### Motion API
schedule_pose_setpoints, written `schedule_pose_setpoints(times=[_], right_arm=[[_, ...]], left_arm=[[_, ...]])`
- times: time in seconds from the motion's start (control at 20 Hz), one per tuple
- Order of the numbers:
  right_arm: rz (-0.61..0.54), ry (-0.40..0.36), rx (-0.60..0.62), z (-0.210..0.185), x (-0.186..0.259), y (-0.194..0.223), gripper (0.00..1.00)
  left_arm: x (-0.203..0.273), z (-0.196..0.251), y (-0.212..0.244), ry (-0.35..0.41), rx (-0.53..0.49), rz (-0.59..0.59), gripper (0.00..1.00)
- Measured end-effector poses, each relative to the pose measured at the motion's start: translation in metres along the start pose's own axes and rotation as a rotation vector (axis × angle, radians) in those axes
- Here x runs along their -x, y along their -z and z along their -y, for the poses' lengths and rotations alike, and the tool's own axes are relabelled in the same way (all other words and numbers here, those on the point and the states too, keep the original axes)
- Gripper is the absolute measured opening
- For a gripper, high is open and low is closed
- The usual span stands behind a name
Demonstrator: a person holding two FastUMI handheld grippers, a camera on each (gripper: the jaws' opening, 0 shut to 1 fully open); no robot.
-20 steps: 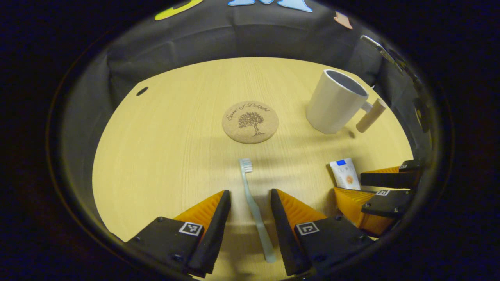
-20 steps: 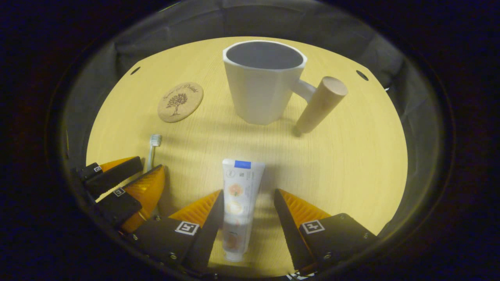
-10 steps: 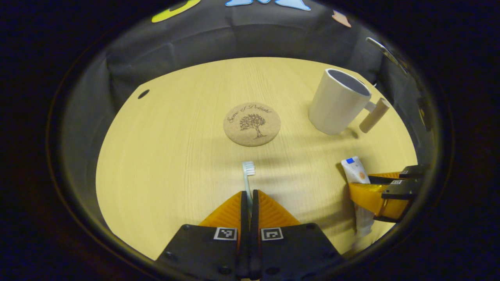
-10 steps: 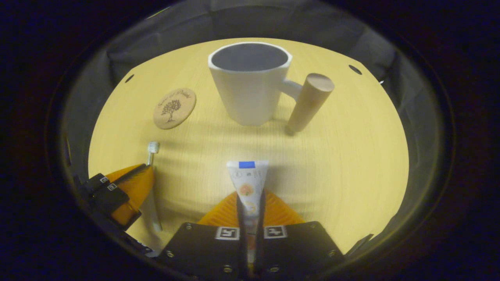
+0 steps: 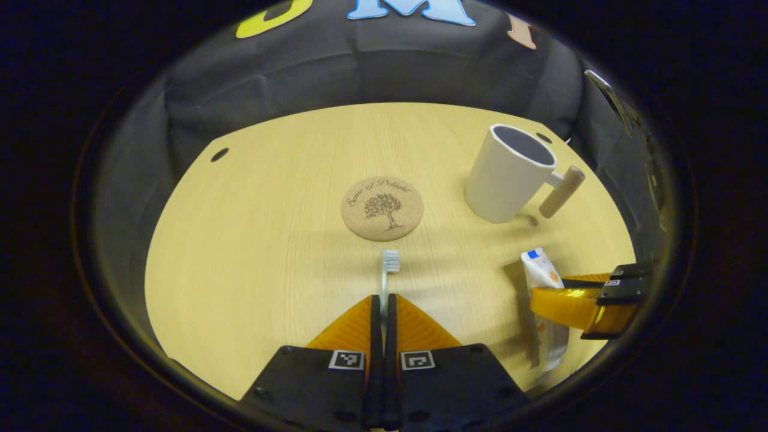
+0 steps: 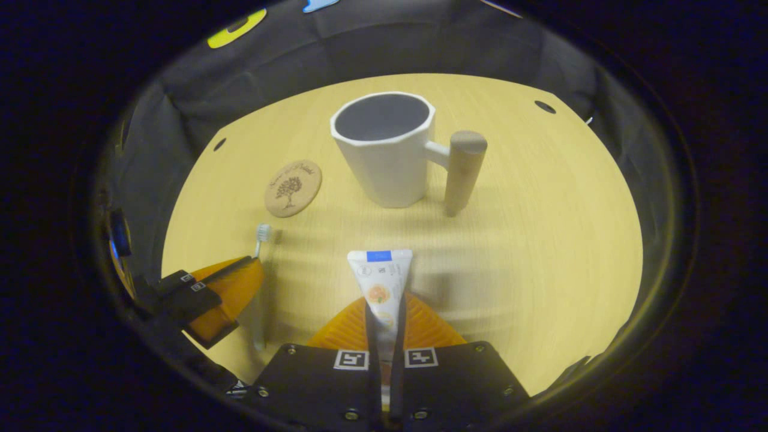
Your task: Put the toothbrush and toothpaste on the desktop into the cup, then pick up the cup and place it on the coaster on the desktop.
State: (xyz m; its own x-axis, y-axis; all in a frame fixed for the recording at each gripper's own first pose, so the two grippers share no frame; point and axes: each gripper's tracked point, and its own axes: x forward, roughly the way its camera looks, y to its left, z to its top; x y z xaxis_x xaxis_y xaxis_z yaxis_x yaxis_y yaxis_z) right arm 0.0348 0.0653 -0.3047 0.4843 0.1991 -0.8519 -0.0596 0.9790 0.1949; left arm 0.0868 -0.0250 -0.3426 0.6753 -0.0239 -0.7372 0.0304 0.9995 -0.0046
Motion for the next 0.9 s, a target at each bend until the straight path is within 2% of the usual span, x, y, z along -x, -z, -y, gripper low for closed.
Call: schedule_pose_setpoints(times=[0.3,0.65,0.9], right_arm=[[0.121,-0.087,0.002,-0.004,0.029,-0.029,0.07],[0.268,-0.131,-0.032,-0.008,0.071,-0.102,0.07],[0.384,-0.146,-0.073,-0.005,0.076,-0.164,0.07]], left_arm=[[0.032,-0.008,-0.026,0.003,0.036,0.082,0.08],[0.064,-0.021,-0.064,-0.004,0.068,0.185,0.08],[0.082,-0.019,-0.085,0.0,0.052,0.237,0.08]])
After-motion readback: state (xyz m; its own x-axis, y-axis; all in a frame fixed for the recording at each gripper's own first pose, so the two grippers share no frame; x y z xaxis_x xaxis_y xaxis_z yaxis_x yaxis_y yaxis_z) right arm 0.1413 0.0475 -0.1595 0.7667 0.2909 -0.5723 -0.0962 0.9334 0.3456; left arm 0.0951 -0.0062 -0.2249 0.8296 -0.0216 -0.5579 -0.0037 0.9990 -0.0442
